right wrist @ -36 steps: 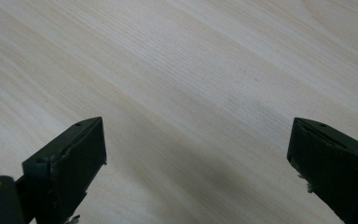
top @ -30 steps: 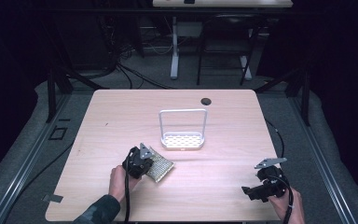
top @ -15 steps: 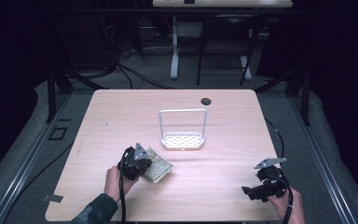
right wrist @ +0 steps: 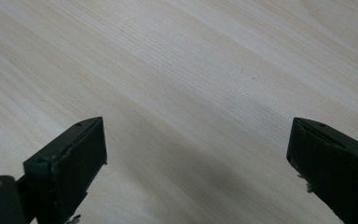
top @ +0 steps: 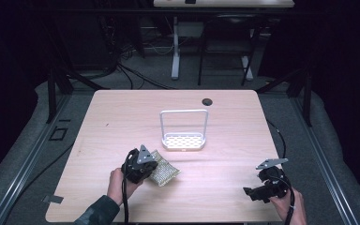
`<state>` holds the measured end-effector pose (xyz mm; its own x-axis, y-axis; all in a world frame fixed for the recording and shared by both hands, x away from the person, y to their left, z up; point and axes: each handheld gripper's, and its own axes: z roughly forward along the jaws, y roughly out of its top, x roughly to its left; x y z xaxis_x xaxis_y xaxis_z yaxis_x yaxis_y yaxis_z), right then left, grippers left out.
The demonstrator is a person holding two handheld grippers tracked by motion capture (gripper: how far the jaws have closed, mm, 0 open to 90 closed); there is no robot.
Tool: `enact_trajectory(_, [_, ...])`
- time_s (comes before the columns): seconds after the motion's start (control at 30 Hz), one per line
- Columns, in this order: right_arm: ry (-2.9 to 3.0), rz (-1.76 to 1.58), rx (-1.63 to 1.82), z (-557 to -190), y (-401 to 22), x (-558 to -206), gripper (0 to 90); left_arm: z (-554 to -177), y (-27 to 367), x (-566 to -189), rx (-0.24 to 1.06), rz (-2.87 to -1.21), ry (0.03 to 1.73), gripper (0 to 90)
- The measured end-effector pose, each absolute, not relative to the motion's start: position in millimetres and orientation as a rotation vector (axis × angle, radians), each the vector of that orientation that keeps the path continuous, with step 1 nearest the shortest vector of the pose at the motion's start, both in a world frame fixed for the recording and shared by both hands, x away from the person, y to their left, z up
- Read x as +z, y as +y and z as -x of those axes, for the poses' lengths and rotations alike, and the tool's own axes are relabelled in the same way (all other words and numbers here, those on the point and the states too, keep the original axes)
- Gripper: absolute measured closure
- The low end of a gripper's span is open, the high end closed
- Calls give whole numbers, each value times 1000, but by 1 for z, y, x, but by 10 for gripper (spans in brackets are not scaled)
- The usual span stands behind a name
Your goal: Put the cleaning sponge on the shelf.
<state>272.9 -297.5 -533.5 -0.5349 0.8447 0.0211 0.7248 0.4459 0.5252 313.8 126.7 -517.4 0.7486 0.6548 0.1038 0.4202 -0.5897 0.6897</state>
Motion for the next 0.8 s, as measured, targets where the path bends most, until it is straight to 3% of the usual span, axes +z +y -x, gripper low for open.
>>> enact_trajectory(0.8, [2447, -1358, 698, -273, -298, -533, 43, -316, 103, -492, 511, -2232, 704, 886])
